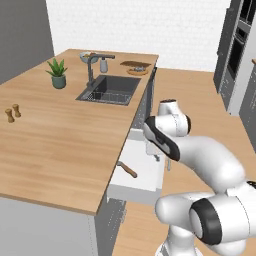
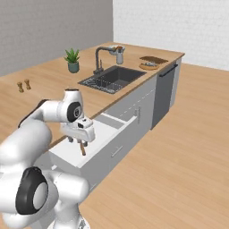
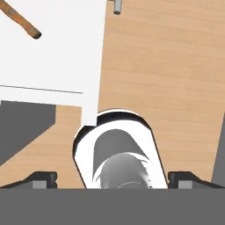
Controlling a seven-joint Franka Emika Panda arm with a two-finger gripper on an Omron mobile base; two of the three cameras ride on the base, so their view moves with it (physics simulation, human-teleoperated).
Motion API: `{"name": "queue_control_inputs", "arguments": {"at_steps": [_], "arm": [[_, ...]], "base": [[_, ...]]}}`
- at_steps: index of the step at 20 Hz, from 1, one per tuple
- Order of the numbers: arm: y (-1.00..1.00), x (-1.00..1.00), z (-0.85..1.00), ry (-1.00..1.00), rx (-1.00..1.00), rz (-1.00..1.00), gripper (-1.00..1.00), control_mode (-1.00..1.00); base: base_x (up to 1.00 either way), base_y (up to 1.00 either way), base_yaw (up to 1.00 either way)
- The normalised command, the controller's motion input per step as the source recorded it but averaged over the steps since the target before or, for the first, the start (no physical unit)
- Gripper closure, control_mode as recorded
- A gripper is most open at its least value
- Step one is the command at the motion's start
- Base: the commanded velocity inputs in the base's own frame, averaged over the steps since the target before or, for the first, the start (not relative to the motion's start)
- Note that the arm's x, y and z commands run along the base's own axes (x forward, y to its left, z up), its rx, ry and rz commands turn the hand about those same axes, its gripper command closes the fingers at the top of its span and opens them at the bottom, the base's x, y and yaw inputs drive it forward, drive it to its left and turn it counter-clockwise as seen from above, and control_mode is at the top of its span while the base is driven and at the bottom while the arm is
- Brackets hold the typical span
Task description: Pick up the knife from the drawer and place it on the cutting board. Then place the meat from the plate to the cutting board.
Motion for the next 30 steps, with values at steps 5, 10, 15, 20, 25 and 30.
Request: {"name": "queue_control_inputs", "arguments": {"at_steps": [5, 10, 15, 20, 25, 30], "arm": [[-0.18, 0.01, -1.0, 0.0, -0.06, -0.05, -1.0, -1.0], [0.0, 0.0, -0.7, -0.03, -0.06, -0.08, -1.0, -1.0], [-0.01, 0.0, -0.54, 0.0, -0.04, -0.06, -1.0, -1.0], [0.0, 0.04, -0.17, -0.01, -0.02, -0.06, -1.0, -1.0], [0.05, 0.08, 0.44, -0.06, 0.0, -0.03, -1.0, -1.0], [0.25, 0.85, -0.12, 0.07, -0.08, -0.06, -1.0, -1.0]], "base": [[0.0, 0.0, 0.0], [0.0, 0.0, 0.0], [0.0, 0.0, 0.0], [0.0, 0.0, 0.0], [0.0, 0.0, 0.0], [0.0, 0.0, 0.0]]}}
